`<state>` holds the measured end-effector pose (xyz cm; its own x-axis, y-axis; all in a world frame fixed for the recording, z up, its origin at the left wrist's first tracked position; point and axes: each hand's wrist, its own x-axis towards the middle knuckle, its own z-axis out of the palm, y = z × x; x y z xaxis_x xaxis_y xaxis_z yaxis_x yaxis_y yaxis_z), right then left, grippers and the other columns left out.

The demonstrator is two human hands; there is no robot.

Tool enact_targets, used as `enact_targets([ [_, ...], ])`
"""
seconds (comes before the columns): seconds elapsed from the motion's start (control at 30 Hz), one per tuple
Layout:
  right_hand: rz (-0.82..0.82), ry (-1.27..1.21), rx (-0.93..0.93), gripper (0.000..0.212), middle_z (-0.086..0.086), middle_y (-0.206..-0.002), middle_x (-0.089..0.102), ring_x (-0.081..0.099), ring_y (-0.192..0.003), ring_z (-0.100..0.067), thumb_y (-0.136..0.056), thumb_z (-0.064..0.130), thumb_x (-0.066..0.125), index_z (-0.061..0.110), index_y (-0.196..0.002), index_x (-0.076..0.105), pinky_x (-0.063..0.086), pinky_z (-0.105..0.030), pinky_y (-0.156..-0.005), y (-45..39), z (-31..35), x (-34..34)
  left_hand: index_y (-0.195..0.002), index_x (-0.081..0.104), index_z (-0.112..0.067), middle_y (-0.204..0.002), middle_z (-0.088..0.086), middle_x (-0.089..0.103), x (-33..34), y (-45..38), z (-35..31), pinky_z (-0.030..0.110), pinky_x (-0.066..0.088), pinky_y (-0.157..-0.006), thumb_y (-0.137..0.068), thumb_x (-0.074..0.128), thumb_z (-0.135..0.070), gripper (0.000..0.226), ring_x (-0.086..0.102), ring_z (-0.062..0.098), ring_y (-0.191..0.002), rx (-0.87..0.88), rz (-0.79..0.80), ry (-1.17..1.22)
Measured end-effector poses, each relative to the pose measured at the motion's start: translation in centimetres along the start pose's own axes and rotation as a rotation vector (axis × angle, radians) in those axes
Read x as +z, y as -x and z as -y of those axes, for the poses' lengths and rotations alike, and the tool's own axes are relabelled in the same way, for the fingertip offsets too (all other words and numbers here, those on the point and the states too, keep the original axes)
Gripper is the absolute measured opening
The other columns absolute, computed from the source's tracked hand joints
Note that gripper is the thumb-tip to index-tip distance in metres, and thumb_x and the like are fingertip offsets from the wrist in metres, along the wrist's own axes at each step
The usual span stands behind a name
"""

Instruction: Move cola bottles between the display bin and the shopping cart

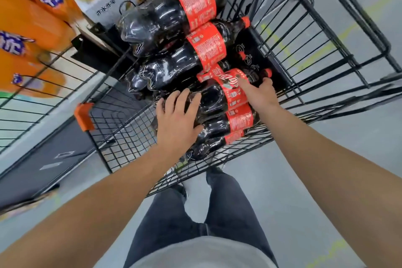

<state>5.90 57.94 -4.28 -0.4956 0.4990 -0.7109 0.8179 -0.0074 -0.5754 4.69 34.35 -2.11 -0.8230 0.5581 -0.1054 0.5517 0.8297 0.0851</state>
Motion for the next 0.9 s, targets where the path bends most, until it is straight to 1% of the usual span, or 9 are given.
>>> enact_targets([
  [0.1, -0.006, -0.025, 0.020, 0.117, -0.015, -0.158, 0.039, 0.048, -0.139, -0.036, -0.078, 0.069, 0.070, 0.010, -0.162, 0.012, 0.045, -0.053, -0.112, -0.5, -0.1, 0.5, -0.135, 0.060, -0.022, -0.134, 0.002, 0.053, -1.6, -1.7, 0.9, 0.050, 0.037, -0.105, -0.084, 0.069, -0.053, 0.059, 0.040, 0.027, -0.126, -0.135, -0.001, 0.270],
  [0.23, -0.001, -0.088, 0.057, 0.133, -0.013, -0.157, 0.040, 0.050, -0.137, -0.036, -0.059, 0.076, 0.071, 0.015, -0.162, 0.012, 0.047, -0.054, -0.110, -0.8, -0.3, 0.8, -0.151, 0.039, -0.018, -0.146, 0.006, 0.040, -2.5, -3.7, 2.0, 0.044, 0.031, -0.113, -0.082, 0.063, -0.067, 0.088, 0.032, 0.033, -0.132, -0.259, 0.278, 0.260],
  [0.27, 0.001, -0.116, 0.077, 0.138, -0.012, -0.155, 0.042, 0.052, -0.135, -0.035, -0.054, 0.078, 0.071, 0.016, -0.162, 0.011, 0.048, -0.054, -0.109, -0.9, -0.2, 0.8, -0.152, 0.036, -0.019, -0.148, 0.007, 0.039, -2.5, -3.6, 1.8, 0.045, 0.031, -0.113, -0.082, 0.063, -0.067, 0.090, 0.033, 0.035, -0.134, -0.260, 0.312, 0.271],
  [0.37, 0.034, -0.222, 0.146, 0.130, -0.009, -0.136, 0.053, 0.062, -0.113, -0.030, -0.064, 0.075, 0.077, 0.017, -0.161, 0.012, 0.054, -0.053, -0.100, -1.5, 0.2, 0.9, -0.151, 0.037, -0.019, -0.151, 0.007, 0.039, -2.2, -2.5, 1.2, 0.046, 0.031, -0.116, -0.078, 0.073, -0.061, 0.092, 0.034, 0.035, -0.137, -0.235, 0.299, 0.322],
  [0.47, 0.028, -0.290, 0.211, 0.148, -0.011, -0.134, 0.057, 0.067, -0.109, -0.033, -0.040, 0.083, 0.074, 0.016, -0.157, 0.016, 0.056, -0.057, -0.095, -2.8, 0.8, 1.5, -0.145, 0.043, -0.024, -0.153, 0.003, 0.033, -1.9, -2.0, 1.1, 0.048, 0.038, -0.113, -0.068, 0.084, -0.055, 0.092, 0.035, 0.032, -0.138, -0.258, 0.244, 0.368],
  [0.53, -0.017, -0.310, 0.239, 0.153, -0.013, -0.136, 0.056, 0.065, -0.114, -0.036, -0.031, 0.085, 0.074, 0.015, -0.155, 0.018, 0.054, -0.058, -0.098, -3.9, 0.7, 2.3, -0.140, 0.044, -0.028, -0.153, -0.001, 0.029, -2.3, -2.6, 1.6, 0.037, 0.044, -0.102, -0.063, 0.088, -0.054, 0.093, 0.045, 0.028, -0.130, -0.284, 0.289, 0.418],
  [0.63, -0.081, -0.323, 0.268, 0.131, -0.014, -0.129, 0.058, 0.066, -0.107, -0.035, -0.043, 0.077, 0.079, 0.011, -0.145, 0.029, 0.057, -0.054, -0.095, -3.4, 1.5, 2.7, -0.142, 0.037, -0.031, -0.148, -0.003, 0.037, -3.1, -3.8, 2.1, 0.026, 0.037, -0.084, -0.062, 0.090, -0.051, 0.098, 0.053, 0.020, -0.115, -0.265, 0.402, 0.414],
  [0.77, -0.124, -0.351, 0.287, 0.114, -0.009, -0.120, 0.060, 0.067, -0.100, -0.030, -0.060, 0.065, 0.086, 0.009, -0.143, 0.033, 0.058, -0.048, -0.091, -3.6, 1.5, 3.2, -0.156, 0.022, -0.035, -0.156, 0.000, 0.035, -3.4, -4.7, 2.3, 0.028, 0.037, -0.097, -0.060, 0.091, -0.049, 0.119, 0.045, 0.023, -0.134, -0.273, 0.519, 0.414],
  [0.9, -0.122, -0.444, 0.303, 0.144, -0.010, -0.120, 0.068, 0.071, -0.101, -0.033, -0.022, 0.073, 0.082, 0.013, -0.146, 0.038, 0.058, -0.052, -0.093, -4.1, 1.5, 3.3, -0.153, 0.030, -0.032, -0.147, 0.004, 0.043, -3.3, -5.2, 2.7, 0.033, 0.040, -0.103, -0.060, 0.090, -0.050, 0.112, 0.045, 0.024, -0.131, -0.280, 0.552, 0.443],
])
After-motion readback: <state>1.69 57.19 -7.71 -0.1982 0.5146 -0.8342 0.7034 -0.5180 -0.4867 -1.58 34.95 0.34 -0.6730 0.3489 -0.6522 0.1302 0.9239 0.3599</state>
